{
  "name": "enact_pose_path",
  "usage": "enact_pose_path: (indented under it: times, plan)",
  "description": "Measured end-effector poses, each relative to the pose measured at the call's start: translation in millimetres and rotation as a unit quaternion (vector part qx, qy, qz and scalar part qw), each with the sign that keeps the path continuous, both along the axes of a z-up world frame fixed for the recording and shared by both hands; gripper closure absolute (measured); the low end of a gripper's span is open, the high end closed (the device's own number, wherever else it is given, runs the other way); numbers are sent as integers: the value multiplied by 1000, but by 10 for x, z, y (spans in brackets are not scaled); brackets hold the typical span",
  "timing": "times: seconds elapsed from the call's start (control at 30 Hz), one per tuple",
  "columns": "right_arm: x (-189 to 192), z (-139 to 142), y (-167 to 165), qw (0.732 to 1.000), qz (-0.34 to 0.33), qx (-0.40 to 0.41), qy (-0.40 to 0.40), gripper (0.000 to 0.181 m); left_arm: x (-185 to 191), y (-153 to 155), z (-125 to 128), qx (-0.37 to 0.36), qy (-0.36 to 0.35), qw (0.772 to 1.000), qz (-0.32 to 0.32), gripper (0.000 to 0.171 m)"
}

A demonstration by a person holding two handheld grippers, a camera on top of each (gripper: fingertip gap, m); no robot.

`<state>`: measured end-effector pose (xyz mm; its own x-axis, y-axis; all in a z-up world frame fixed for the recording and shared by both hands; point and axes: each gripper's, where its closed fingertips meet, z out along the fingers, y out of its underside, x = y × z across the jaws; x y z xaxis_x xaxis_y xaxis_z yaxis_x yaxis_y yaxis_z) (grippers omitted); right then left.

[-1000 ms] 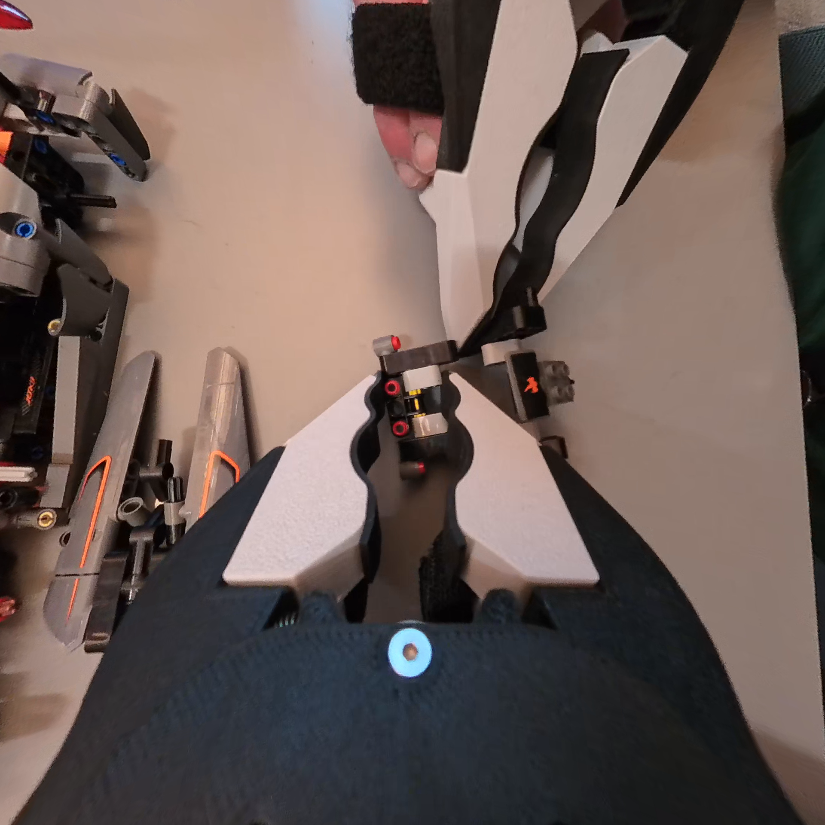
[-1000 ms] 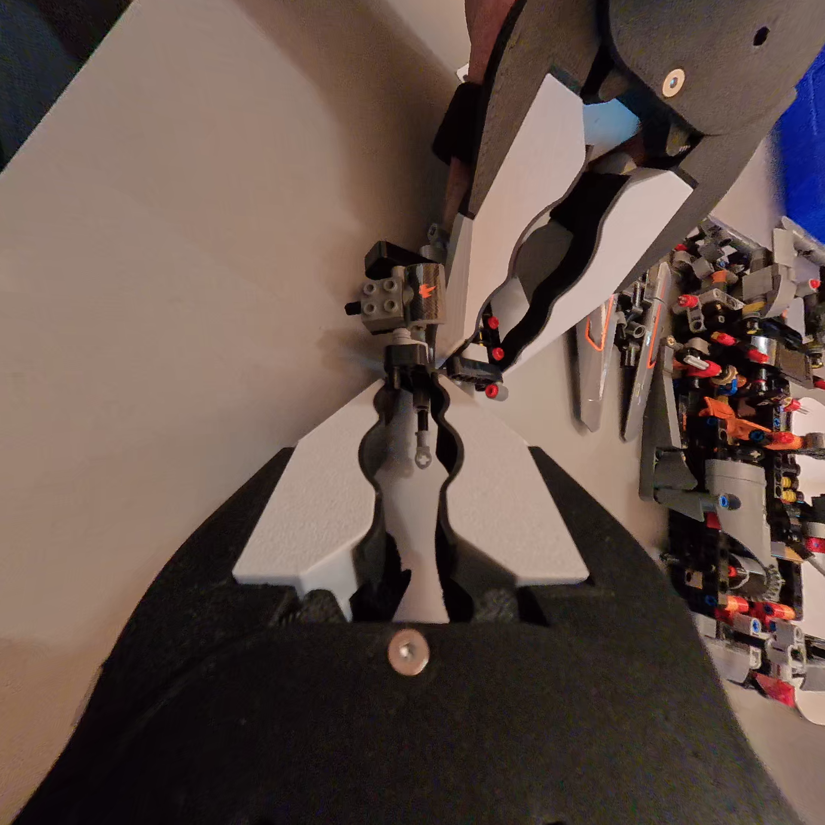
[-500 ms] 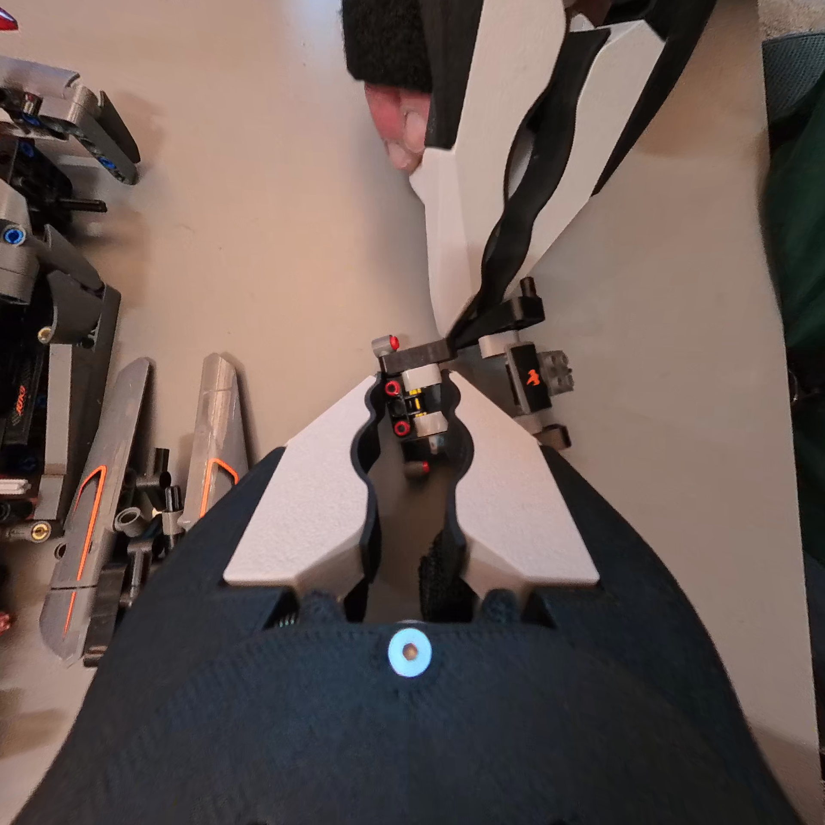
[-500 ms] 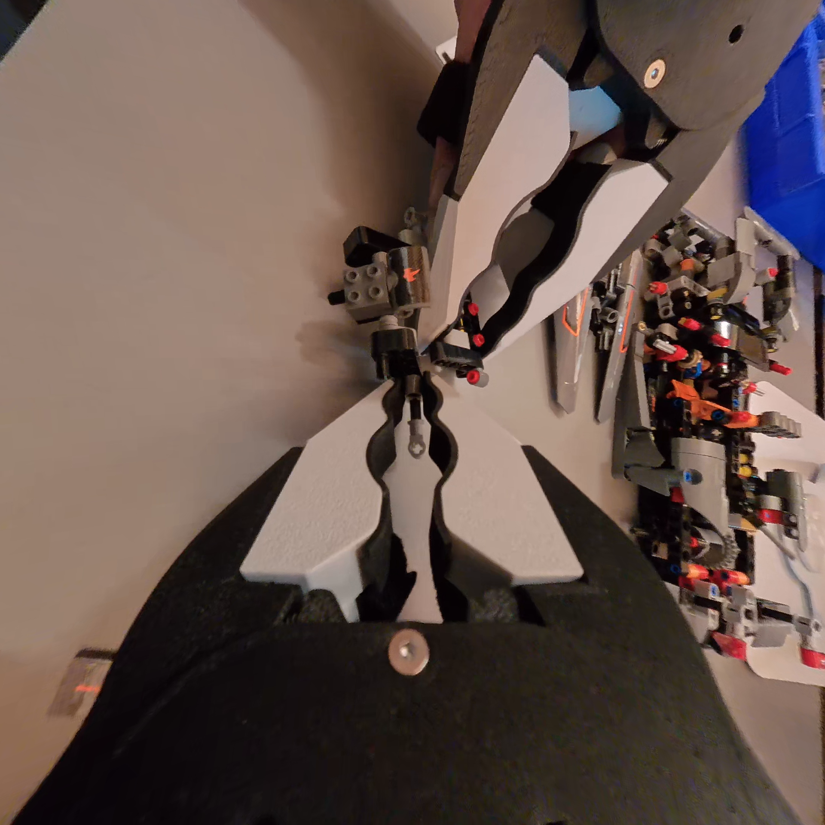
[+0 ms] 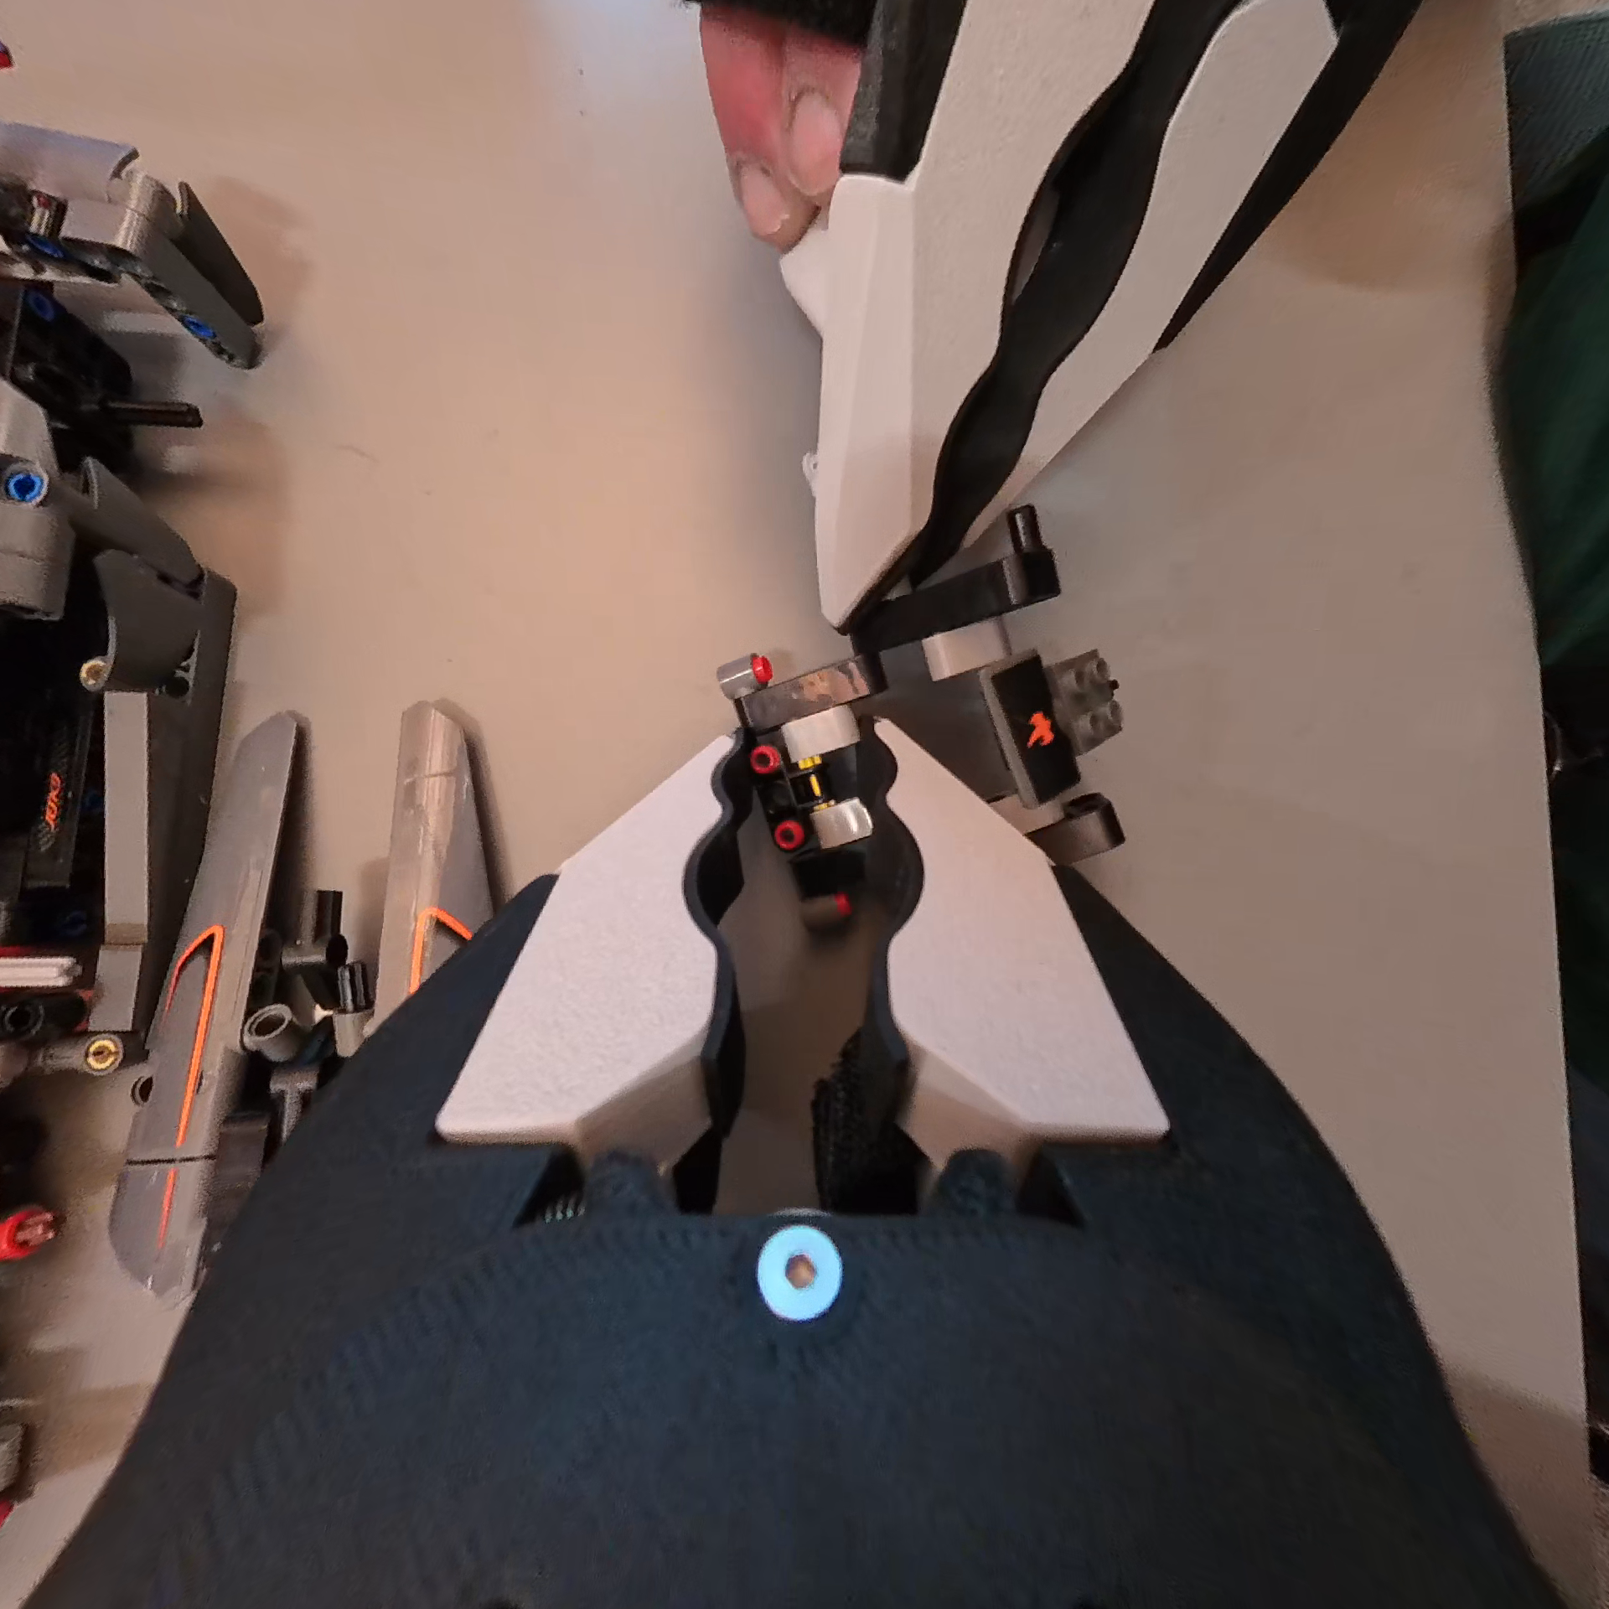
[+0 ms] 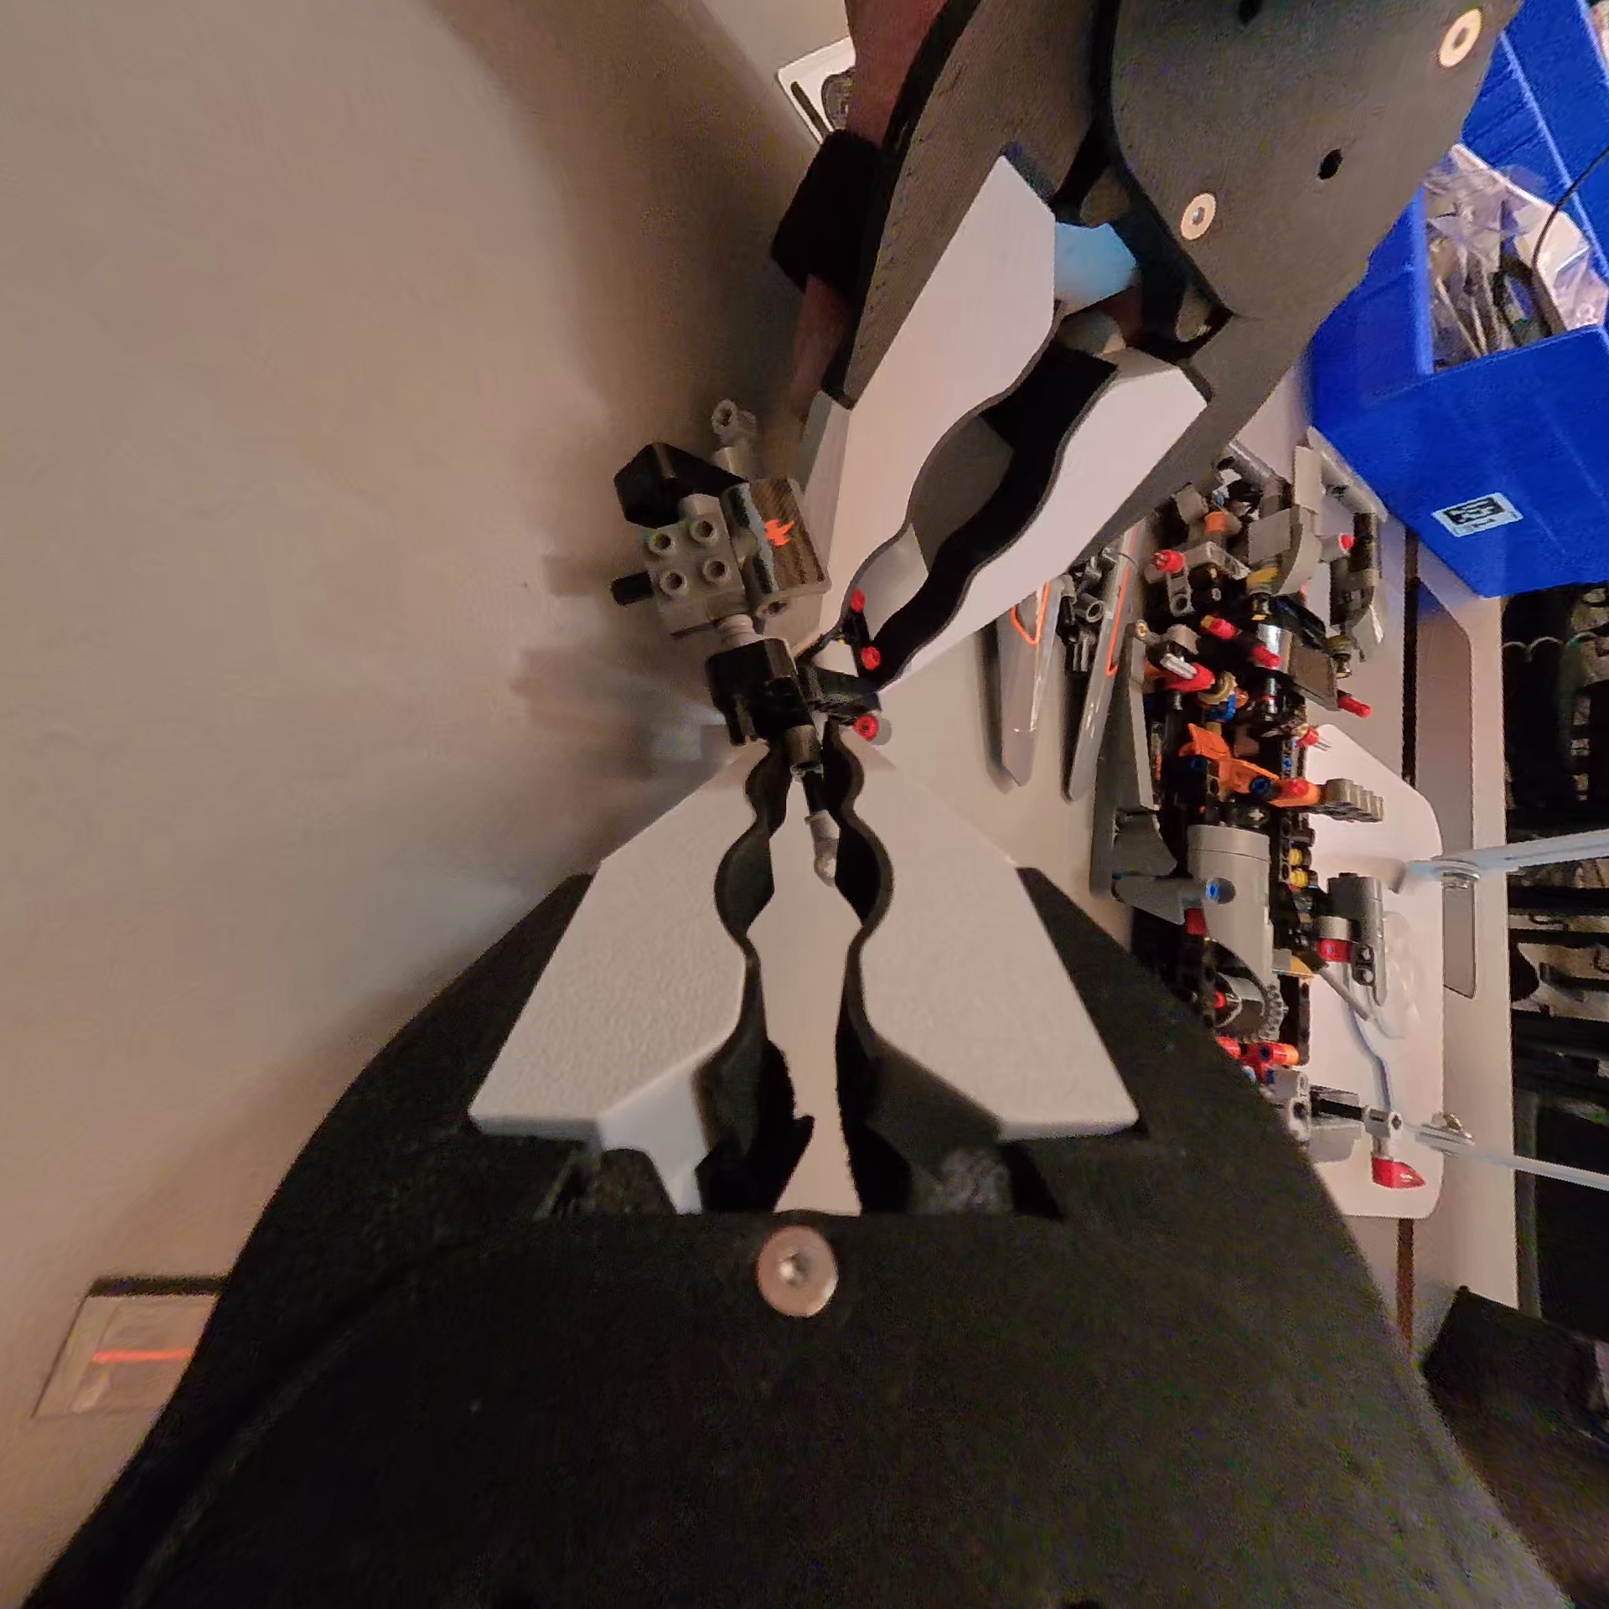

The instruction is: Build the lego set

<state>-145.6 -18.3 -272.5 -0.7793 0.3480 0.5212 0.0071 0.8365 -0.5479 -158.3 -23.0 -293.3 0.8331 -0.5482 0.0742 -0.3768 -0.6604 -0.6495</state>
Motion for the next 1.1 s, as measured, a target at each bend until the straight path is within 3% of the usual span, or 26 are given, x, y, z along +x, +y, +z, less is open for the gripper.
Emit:
enact_pose_path:
  times: [0.73,0.9,1.1]
  plan:
    - [-61,-32,24,1000,1,-12,19,176,-117,71,54,24,6,999,30,144]
    - [-62,-10,5,1000,3,-14,24,176,-272,67,139,33,18,997,66,124]
    - [-58,-13,8,1000,4,-10,27,176,-422,-100,263,41,-3,993,112,112]
